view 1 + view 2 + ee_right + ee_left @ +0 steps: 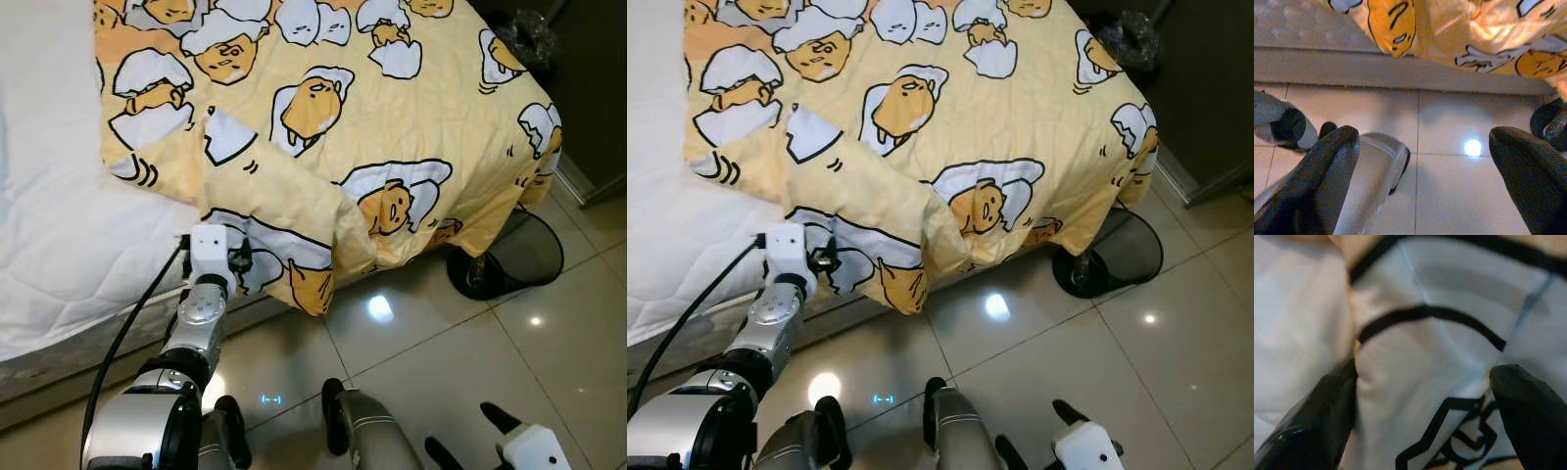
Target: Clean up the room
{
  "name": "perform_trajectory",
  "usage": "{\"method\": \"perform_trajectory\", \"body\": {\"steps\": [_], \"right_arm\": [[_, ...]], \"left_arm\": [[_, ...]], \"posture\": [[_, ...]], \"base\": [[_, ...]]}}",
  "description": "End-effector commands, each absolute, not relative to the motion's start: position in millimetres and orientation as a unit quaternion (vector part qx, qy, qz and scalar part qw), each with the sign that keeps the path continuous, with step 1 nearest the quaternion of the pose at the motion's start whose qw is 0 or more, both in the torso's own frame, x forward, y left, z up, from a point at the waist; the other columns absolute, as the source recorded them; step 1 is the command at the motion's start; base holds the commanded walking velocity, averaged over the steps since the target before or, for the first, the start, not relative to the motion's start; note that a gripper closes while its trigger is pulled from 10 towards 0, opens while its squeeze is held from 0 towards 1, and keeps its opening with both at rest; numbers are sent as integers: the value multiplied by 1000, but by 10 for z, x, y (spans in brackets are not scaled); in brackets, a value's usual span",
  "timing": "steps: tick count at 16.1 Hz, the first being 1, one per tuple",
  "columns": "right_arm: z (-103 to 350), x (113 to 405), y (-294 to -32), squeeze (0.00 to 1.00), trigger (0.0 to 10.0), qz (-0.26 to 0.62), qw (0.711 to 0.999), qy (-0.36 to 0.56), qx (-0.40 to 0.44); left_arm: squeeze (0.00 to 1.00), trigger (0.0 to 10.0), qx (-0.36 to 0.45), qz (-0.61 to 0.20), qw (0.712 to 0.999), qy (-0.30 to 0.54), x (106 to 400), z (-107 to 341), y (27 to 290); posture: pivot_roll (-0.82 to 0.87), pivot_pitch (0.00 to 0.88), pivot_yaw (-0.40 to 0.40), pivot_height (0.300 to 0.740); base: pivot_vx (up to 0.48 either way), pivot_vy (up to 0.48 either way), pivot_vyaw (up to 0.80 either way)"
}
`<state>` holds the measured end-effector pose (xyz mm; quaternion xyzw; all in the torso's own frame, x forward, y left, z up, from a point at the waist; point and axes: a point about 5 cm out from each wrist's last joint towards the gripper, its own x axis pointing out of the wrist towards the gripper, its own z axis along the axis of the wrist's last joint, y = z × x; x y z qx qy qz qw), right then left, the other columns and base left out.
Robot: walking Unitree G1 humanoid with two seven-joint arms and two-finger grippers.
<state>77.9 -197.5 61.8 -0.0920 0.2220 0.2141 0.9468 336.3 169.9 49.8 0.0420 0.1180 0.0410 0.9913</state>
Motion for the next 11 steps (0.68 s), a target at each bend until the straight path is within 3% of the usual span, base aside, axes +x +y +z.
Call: {"method": "perform_trajectory", "body": {"steps": [1, 2, 6, 11], "right_arm": [[594, 703, -2056, 188, 10000, 212, 942, 239, -99], [593, 697, -2059, 192, 10000, 213, 942, 240, -100], [566, 722, -2014, 192, 10000, 215, 942, 237, -98], [701, 887, -1887, 192, 10000, 201, 957, 194, -81]], "left_arm": [[0, 5255, 51, 44, 986, 155, 3307, 388, 1719], [0, 0, 47, 53, 985, 159, 3322, 403, 1756], [0, 0, 56, 58, 984, 161, 3341, 432, 1845], [0, 0, 22, -19, 982, 186, 3257, 307, 1744]], "posture": [[-505, 308, -107, 740], [-505, 307, -108, 740], [-497, 315, -96, 740], [-469, 323, -70, 740]], "base": [[0, 0, 0], [0, 0, 0], [0, 0, 0], [0, 0, 0]]}}
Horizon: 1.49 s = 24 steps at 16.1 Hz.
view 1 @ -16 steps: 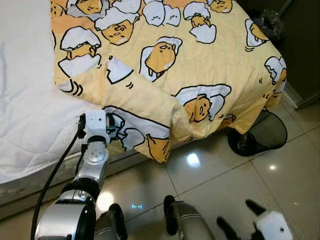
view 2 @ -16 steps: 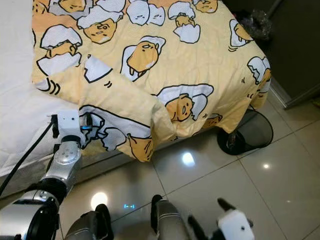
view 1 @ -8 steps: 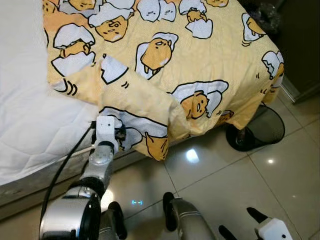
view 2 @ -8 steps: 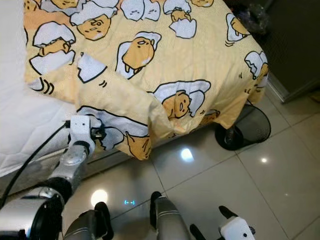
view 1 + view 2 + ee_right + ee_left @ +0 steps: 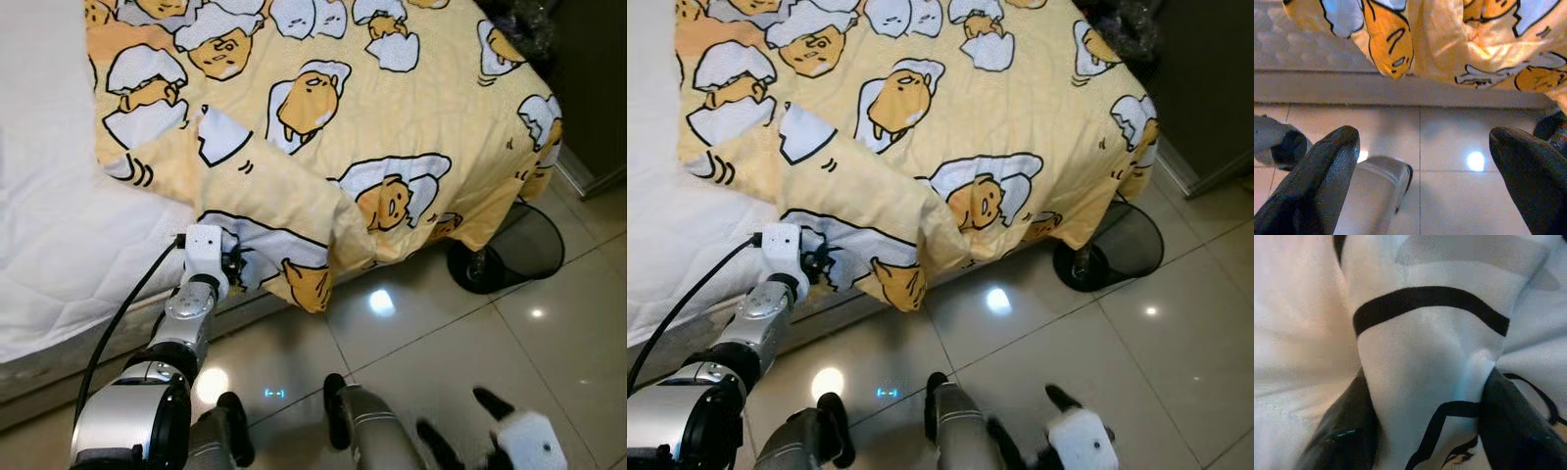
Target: Clean up the room
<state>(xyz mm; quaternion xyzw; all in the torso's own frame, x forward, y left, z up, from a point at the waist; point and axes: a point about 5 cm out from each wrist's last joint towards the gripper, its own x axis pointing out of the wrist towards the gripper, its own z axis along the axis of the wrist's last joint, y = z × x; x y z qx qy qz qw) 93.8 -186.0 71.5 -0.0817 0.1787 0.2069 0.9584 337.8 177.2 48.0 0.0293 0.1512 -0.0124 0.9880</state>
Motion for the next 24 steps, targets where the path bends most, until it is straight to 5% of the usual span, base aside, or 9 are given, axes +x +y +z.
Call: {"method": "perform_trajectory", "body": {"steps": [1, 5, 12, 13, 24], "right_arm": [[700, 916, -1867, 188, 10000, 197, 959, 191, -72], [708, 988, -1840, 196, 10000, 177, 964, 192, -49], [650, 1044, -1815, 196, 10000, 186, 960, 202, -56], [630, 1060, -1819, 192, 10000, 187, 959, 204, -57], [546, 1142, -1790, 188, 10000, 208, 955, 204, -62]], "left_arm": [[0, 0, 13, -48, 982, 185, 3252, 300, 1669], [0, 0, 21, -124, 975, 184, 3234, 289, 1507], [0, 0, 27, -103, 977, 187, 3230, 287, 1623], [0, 10000, 48, -95, 975, 195, 3230, 280, 1658], [0, 10000, 85, -52, 969, 224, 3063, 112, 1862]], "posture": [[-458, 324, -65, 740], [-444, 322, -49, 740], [-432, 308, -47, 740], [-425, 299, -45, 740], [-395, 242, -46, 740]], "base": [[0, 0, 0], [0, 0, 0], [0, 0, 0], [0, 0, 0], [-87, 0, 0]]}}
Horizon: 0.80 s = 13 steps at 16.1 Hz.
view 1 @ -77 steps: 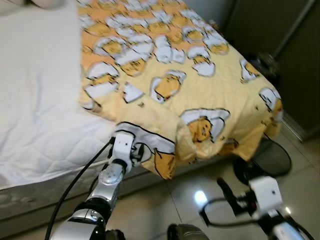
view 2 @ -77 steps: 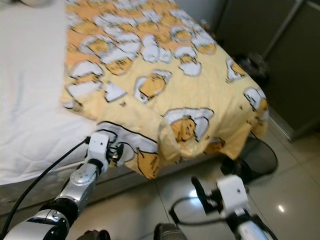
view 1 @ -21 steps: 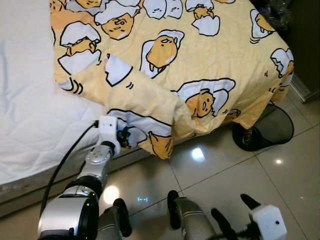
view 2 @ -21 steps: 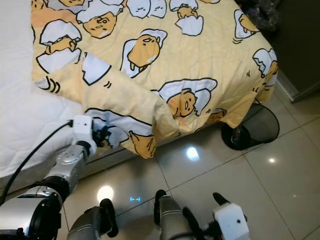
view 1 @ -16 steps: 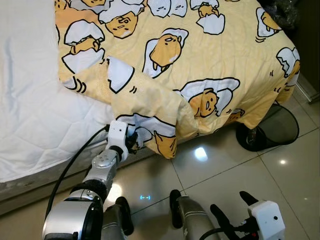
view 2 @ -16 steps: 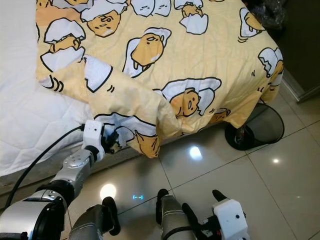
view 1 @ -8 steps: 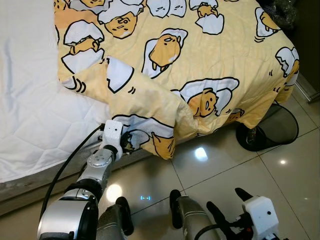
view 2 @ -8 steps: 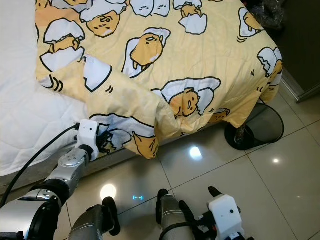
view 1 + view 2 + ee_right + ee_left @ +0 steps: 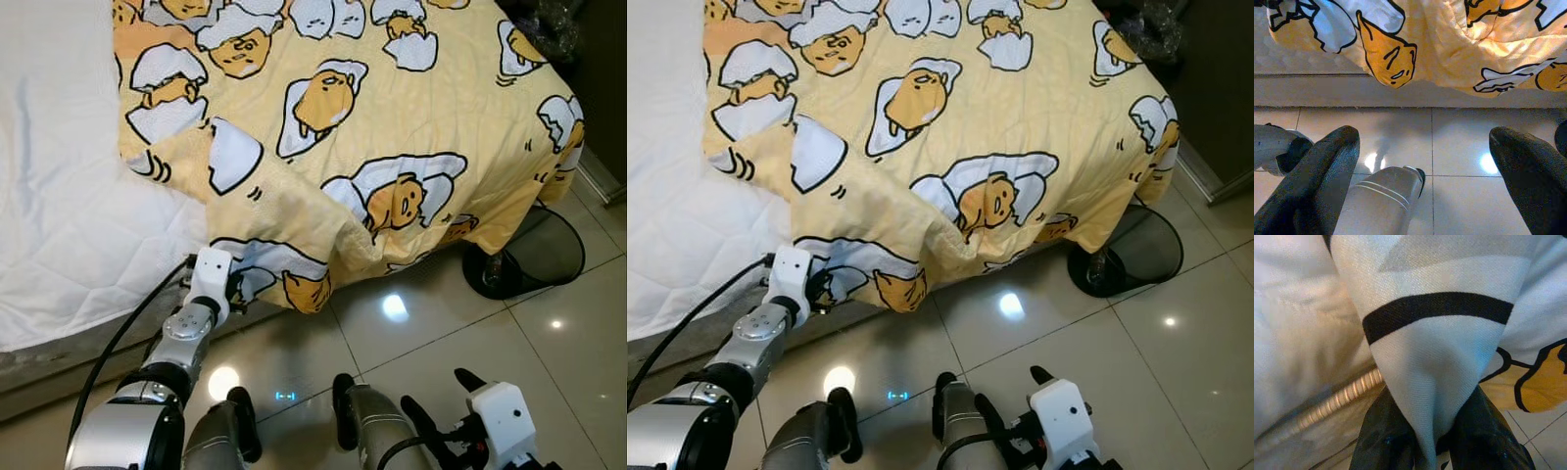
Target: Clean up the room
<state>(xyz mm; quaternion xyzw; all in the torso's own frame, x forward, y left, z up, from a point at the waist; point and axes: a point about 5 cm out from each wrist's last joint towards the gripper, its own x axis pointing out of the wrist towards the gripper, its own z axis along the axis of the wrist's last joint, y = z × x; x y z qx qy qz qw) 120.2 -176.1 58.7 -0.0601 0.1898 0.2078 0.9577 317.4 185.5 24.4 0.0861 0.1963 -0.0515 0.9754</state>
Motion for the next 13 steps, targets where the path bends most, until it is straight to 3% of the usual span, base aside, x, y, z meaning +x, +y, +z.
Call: {"method": "perform_trajectory", "body": {"steps": [1, 4, 9, 11, 12, 13], "right_arm": [[530, 1126, -1780, 188, 10000, 216, 952, 209, -62], [488, 1101, -1777, 184, 10000, 227, 947, 219, -61], [474, 1093, -1784, 180, 10000, 240, 942, 226, -63], [447, 1109, -1783, 180, 10000, 246, 940, 229, -64], [433, 1123, -1782, 184, 10000, 249, 939, 230, -65], [425, 1165, -1772, 180, 10000, 250, 939, 227, -66]], "left_arm": [[0, 10000, 84, -50, 969, 227, 3051, 97, 1859], [0, 10000, 80, -58, 965, 243, 2968, 3, 1806], [0, 10000, 101, -85, 953, 271, 2840, -134, 1726], [0, 10000, 101, -130, 934, 318, 2656, -321, 1520], [1000, 10000, 81, -144, 932, 321, 2607, -357, 1433], [1000, 10000, 102, -138, 928, 330, 2568, -396, 1391]], "posture": [[-393, 244, -48, 740], [-394, 249, -51, 740], [-394, 253, -55, 740], [-384, 254, -57, 740], [-380, 254, -59, 740], [-383, 247, -60, 740]], "base": [[-480, 0, 0], [-480, 0, 0], [0, 0, 0], [0, 0, 0], [0, 0, 0], [0, 0, 0]]}}
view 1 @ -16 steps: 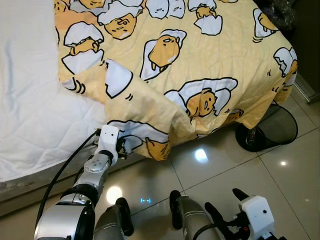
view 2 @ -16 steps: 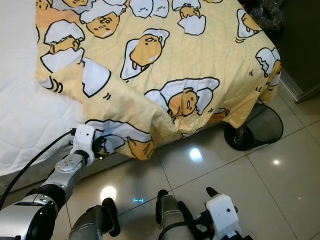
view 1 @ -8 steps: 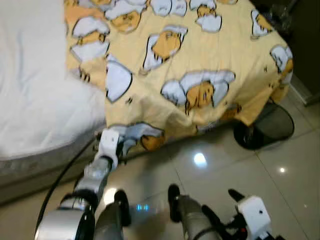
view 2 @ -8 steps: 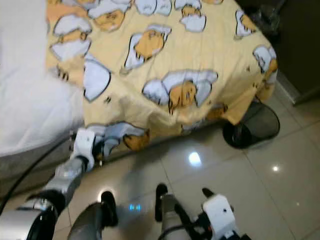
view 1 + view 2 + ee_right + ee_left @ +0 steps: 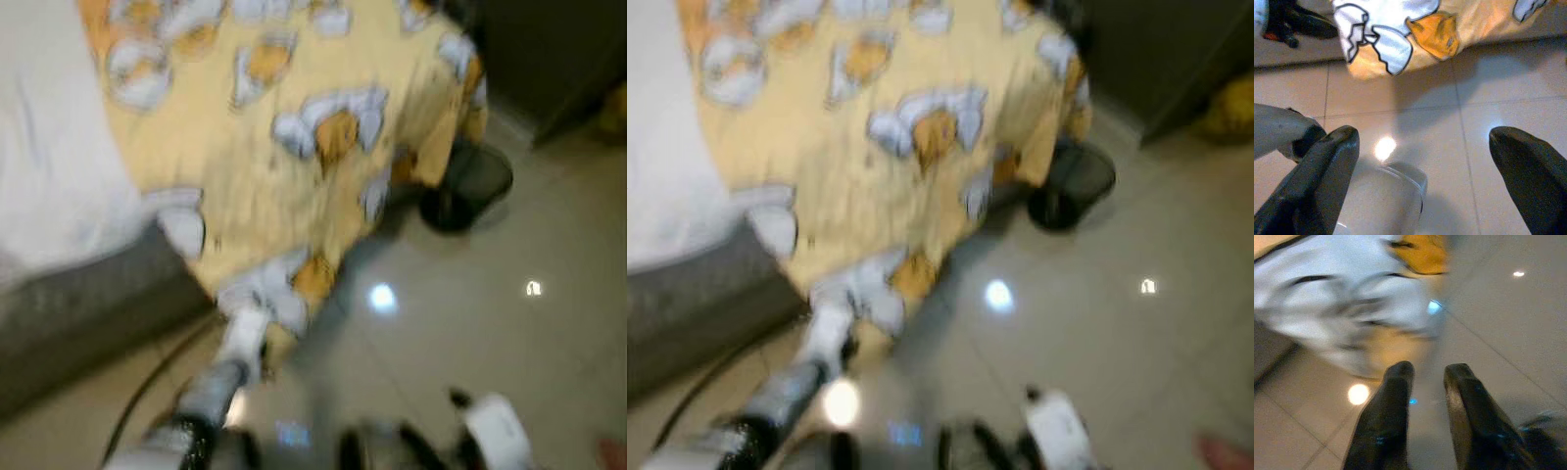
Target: Clean up the room
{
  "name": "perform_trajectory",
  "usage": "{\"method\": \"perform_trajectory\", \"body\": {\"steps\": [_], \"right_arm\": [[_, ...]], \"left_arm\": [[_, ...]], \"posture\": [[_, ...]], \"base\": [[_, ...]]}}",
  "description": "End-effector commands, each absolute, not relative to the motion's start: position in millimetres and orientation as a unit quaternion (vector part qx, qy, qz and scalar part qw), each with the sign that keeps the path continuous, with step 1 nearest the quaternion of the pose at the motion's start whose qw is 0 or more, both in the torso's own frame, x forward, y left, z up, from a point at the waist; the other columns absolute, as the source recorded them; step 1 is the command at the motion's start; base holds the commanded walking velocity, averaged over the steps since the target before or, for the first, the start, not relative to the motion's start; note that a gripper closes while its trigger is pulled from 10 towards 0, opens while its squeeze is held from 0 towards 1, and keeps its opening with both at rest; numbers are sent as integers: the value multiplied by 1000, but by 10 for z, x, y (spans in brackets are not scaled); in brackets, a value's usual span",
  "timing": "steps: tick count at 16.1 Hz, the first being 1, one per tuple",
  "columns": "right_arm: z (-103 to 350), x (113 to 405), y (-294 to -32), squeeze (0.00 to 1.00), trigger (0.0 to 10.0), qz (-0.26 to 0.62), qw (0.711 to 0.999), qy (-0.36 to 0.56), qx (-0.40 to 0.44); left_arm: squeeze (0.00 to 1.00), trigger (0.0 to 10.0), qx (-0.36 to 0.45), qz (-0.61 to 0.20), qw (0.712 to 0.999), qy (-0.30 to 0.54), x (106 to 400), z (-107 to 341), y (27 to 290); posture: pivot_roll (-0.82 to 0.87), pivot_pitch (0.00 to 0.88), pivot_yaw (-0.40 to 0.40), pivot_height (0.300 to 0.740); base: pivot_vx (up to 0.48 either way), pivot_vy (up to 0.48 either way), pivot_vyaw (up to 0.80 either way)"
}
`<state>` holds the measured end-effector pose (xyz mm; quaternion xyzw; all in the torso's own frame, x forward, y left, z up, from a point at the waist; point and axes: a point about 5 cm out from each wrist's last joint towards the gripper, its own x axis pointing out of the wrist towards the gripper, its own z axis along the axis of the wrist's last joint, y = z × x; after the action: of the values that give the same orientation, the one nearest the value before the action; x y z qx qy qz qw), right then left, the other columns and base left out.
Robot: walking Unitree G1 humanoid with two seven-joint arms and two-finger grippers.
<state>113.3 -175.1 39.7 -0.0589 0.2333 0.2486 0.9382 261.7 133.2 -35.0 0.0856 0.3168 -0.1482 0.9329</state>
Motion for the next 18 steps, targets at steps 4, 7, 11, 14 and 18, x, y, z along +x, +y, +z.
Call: {"method": "perform_trajectory", "body": {"steps": [4, 7, 11, 14, 18], "right_arm": [[482, 1387, -1778, 180, 10000, 236, 950, 189, -74], [534, 1829, -1834, 173, 10000, 158, 976, 129, -72], [807, 2519, -1653, 122, 10000, 88, 996, 26, -19], [973, 2683, -1677, 169, 10000, 54, 998, -19, 0], [942, 2794, -1776, 188, 10000, 34, 999, -21, 1]], "left_arm": [[1000, 10000, 113, -58, 963, 238, 2770, -171, 1572], [1000, 10000, 67, 16, 995, 76, 3062, 330, 1746], [1000, 10000, -11, 117, 992, -41, 3167, 875, 1883], [1000, 10000, 12, 120, 990, -72, 2832, 931, 1967], [784, 10000, 66, 56, 996, -32, 2812, 843, 1786]], "posture": [[-352, 188, -40, 740], [-280, 91, -7, 740], [-201, 0, 73, 740], [-192, 0, 76, 740], [-179, 0, 90, 740]], "base": [[0, 0, 0], [0, 0, 0], [0, 0, 0], [0, 0, 719], [0, 0, 703]]}}
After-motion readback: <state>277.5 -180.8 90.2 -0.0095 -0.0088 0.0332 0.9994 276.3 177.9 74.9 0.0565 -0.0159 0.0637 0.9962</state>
